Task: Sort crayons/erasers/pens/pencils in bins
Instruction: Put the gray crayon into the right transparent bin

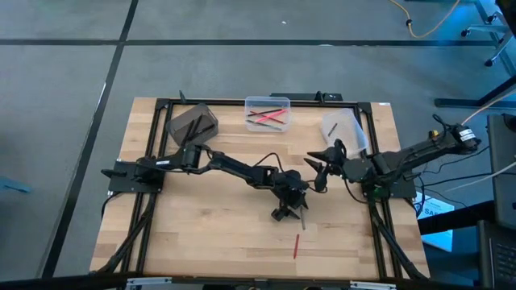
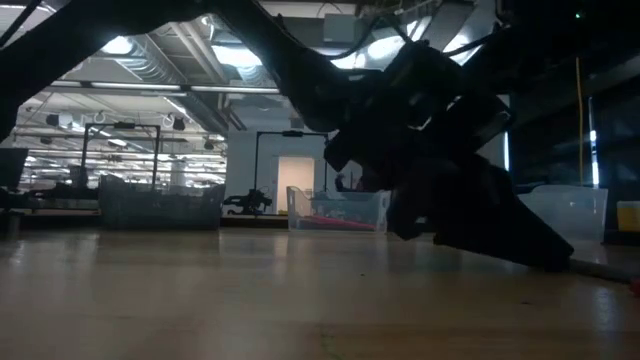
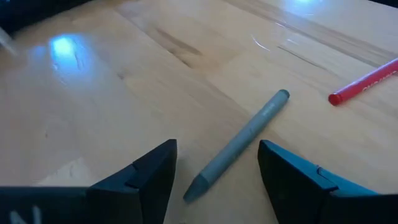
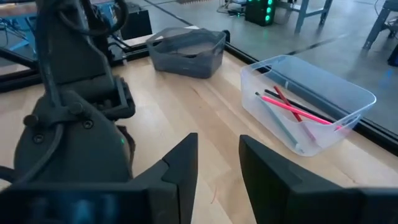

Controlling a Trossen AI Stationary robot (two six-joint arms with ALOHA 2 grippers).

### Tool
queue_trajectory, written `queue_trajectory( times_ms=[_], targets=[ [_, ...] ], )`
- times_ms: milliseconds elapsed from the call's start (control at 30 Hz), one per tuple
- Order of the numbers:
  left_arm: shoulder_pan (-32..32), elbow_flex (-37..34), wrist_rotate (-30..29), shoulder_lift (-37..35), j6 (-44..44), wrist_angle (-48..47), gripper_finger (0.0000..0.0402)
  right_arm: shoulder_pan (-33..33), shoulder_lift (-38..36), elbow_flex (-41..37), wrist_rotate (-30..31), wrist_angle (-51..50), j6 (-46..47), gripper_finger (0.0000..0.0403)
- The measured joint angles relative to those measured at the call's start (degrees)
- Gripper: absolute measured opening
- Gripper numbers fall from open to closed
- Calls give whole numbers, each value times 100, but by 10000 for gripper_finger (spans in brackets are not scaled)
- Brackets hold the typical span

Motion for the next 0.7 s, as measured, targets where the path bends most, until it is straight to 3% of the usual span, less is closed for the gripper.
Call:
queue_trajectory(
  times_ms=[200, 700],
  targets=[
    [25, 66, 10, 3, -19, -289, 201, 279, 87, -2, 186, 45, 142, 120],
    [96, 65, -37, -8, -147, -632, 80, 1107, 95, -2, 564, 564, 130, 120]
  ],
)
